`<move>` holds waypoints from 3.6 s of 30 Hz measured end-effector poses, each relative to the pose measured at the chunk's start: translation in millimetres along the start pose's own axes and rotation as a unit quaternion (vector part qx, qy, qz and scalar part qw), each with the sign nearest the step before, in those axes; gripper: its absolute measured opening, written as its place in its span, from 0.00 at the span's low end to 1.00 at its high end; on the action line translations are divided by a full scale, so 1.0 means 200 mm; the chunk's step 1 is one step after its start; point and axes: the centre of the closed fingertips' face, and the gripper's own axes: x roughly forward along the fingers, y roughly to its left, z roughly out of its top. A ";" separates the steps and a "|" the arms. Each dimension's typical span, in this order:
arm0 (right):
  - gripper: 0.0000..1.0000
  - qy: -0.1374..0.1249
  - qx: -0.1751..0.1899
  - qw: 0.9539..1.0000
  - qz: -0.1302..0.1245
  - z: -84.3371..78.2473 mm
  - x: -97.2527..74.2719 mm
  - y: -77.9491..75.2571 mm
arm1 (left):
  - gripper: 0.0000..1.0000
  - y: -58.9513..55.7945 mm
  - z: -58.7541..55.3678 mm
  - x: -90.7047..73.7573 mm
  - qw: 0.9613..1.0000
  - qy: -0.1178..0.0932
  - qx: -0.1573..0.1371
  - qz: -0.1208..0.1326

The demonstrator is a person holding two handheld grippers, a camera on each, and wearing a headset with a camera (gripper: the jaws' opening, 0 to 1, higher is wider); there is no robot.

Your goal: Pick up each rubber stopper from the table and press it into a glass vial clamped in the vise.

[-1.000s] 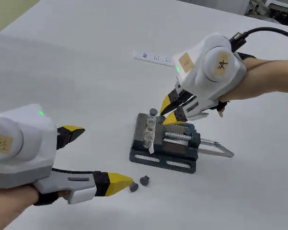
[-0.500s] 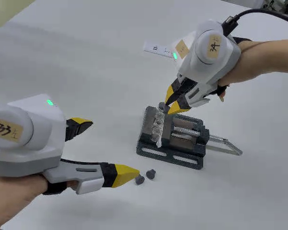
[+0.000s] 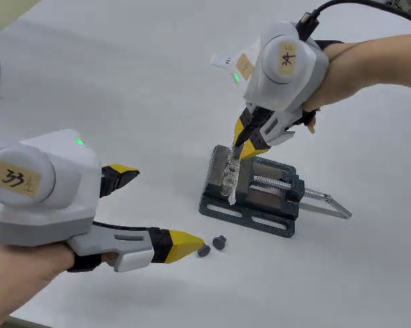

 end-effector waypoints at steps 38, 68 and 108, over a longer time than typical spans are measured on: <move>0.03 0.039 0.176 0.984 -0.001 0.02 0.00 0.01 | 0.82 -0.05 -0.02 0.06 1.000 0.005 -0.001 -0.021; 0.08 0.028 0.128 0.991 -0.005 0.00 0.02 0.00 | 0.81 -0.06 -0.02 0.05 1.000 0.006 -0.001 -0.021; 0.00 -0.015 0.145 0.989 0.002 0.02 -0.02 0.02 | 0.78 -0.04 -0.04 0.08 0.999 0.013 -0.003 -0.029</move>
